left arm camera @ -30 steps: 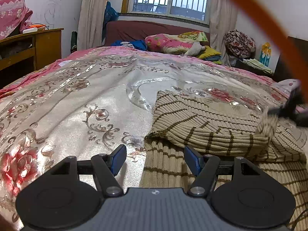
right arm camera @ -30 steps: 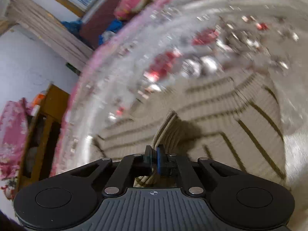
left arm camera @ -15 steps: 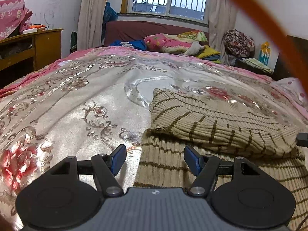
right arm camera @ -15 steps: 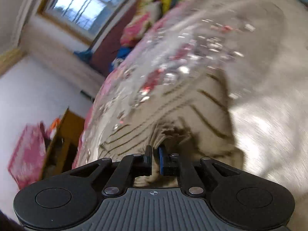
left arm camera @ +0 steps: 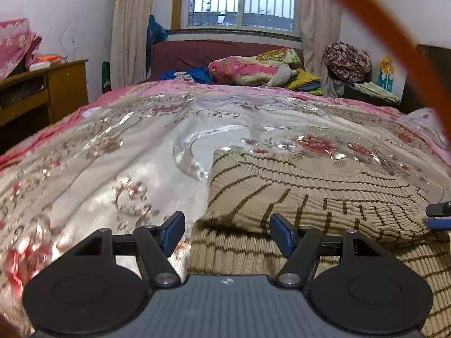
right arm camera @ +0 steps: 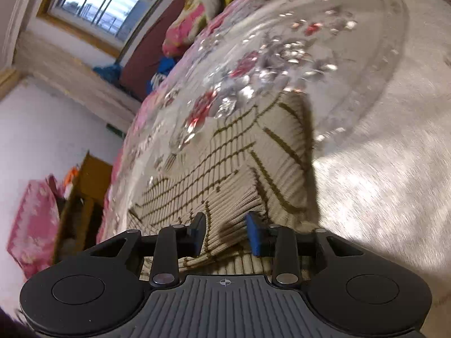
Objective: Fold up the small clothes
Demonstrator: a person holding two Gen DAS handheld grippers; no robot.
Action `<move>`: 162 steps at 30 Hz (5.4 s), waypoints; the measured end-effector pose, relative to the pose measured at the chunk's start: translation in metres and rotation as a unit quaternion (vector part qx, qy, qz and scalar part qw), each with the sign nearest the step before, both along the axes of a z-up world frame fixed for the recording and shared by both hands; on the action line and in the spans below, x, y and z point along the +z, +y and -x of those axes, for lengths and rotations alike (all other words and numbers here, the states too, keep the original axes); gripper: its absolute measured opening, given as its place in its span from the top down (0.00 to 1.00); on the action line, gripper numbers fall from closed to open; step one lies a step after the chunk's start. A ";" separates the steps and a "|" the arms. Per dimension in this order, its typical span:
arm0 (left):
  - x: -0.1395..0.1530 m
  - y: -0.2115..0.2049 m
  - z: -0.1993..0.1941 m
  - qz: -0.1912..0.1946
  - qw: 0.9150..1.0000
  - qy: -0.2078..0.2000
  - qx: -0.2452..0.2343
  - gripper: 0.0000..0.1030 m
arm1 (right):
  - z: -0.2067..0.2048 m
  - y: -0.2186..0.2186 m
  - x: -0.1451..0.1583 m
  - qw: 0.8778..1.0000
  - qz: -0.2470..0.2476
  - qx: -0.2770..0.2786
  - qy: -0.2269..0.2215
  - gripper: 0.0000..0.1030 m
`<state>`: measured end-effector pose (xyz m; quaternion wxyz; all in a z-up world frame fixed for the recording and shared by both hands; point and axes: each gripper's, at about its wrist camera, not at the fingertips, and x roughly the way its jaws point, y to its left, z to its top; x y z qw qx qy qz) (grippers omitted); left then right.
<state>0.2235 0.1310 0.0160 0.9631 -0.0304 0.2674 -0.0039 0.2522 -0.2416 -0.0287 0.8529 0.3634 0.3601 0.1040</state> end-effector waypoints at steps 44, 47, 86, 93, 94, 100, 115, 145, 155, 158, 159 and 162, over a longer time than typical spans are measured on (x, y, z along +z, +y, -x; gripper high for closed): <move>-0.015 -0.017 -0.042 -0.043 0.997 0.054 -0.034 0.31 | -0.018 0.031 0.011 0.973 0.221 0.048 -0.041 0.88; -0.010 -0.013 -0.035 -0.040 0.997 0.051 -0.034 0.31 | -0.011 0.023 0.010 0.980 0.194 0.037 -0.037 0.85; 0.009 0.028 0.155 -0.018 0.990 0.124 -0.069 0.31 | 0.198 0.079 0.015 0.914 0.282 0.283 0.069 0.80; 0.006 0.030 0.169 -0.022 0.987 0.142 -0.072 0.31 | 0.210 0.077 0.020 0.926 0.261 0.267 0.054 0.79; 0.005 0.030 0.169 -0.021 0.986 0.146 -0.073 0.31 | 0.212 0.077 0.020 0.927 0.259 0.265 0.054 0.77; -0.002 0.027 0.170 -0.032 0.982 0.168 -0.077 0.31 | 0.218 0.071 0.012 0.936 0.244 0.244 0.064 0.74; -0.018 0.021 0.174 -0.041 0.974 0.202 -0.092 0.31 | 0.228 0.061 0.002 0.949 0.228 0.207 0.071 0.65; -0.014 0.036 0.180 0.022 0.962 0.240 -0.130 0.43 | 0.236 0.042 -0.006 0.960 0.209 0.172 0.075 0.57; -0.015 0.040 0.173 0.047 0.961 0.240 -0.127 0.45 | 0.238 0.040 -0.011 0.967 0.165 0.178 0.076 0.55; -0.015 0.040 0.168 0.054 0.961 0.240 -0.124 0.45 | 0.236 0.045 -0.012 0.967 0.159 0.184 0.070 0.55; -0.015 0.041 0.167 0.056 0.961 0.240 -0.125 0.45 | 0.235 0.045 -0.012 0.968 0.151 0.186 0.070 0.55; -0.015 0.042 0.166 0.064 0.960 0.239 -0.127 0.45 | 0.236 0.044 -0.012 0.970 0.130 0.194 0.066 0.55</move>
